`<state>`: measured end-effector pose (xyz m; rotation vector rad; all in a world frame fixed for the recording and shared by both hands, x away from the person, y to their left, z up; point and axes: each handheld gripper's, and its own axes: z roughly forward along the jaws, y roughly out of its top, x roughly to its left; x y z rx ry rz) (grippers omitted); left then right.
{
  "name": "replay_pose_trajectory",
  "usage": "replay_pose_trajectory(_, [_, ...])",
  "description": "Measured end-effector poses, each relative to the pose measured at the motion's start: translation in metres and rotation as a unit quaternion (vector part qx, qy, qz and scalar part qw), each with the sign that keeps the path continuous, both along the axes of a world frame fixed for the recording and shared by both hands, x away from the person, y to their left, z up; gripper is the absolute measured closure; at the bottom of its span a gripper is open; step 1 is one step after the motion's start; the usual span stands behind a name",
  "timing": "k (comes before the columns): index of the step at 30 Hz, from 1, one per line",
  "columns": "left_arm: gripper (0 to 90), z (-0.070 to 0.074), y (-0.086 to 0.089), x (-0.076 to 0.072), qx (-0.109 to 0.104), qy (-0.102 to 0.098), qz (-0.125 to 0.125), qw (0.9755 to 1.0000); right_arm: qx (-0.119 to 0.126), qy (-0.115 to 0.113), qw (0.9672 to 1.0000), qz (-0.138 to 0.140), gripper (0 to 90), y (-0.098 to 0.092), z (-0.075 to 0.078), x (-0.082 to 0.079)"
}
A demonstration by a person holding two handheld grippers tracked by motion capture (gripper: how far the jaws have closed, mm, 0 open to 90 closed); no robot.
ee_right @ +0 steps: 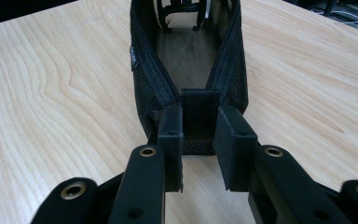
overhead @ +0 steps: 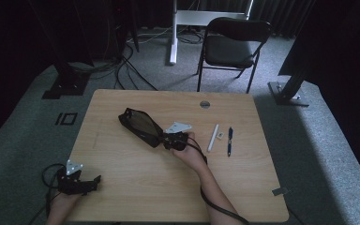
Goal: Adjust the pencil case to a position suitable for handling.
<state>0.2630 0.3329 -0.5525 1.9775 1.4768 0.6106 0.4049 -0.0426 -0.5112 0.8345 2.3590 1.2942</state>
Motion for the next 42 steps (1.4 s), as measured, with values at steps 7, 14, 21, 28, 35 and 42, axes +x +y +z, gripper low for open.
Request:
replay_pose_trajectory(7, [0.3,0.0,0.0,0.0,0.0,0.0,0.0,1.0,-0.001,0.0,1.0,0.004,73.0,-0.008,0.003,-0.009])
replay_pose_trajectory(14, [0.3,0.0,0.0,0.0,0.0,0.0,0.0,1.0,-0.002,0.004,1.0,0.002,73.0,-0.021,0.001,-0.02])
replay_pose_trajectory(21, [0.3,0.0,0.0,0.0,0.0,0.0,0.0,1.0,-0.003,0.004,1.0,-0.003,73.0,-0.037,0.001,-0.03])
replay_pose_trajectory(28, [0.3,0.0,0.0,0.0,0.0,0.0,0.0,1.0,0.0,-0.002,1.0,-0.005,73.0,-0.054,-0.001,-0.042])
replay_pose_trajectory(35, [0.3,0.0,0.0,0.0,0.0,0.0,0.0,1.0,-0.004,0.0,1.0,-0.008,73.0,-0.069,-0.002,-0.055])
replay_pose_trajectory(42, [0.3,0.0,0.0,0.0,0.0,0.0,0.0,1.0,-0.011,0.002,0.9999,-0.001,73.0,-0.084,-0.001,-0.072])
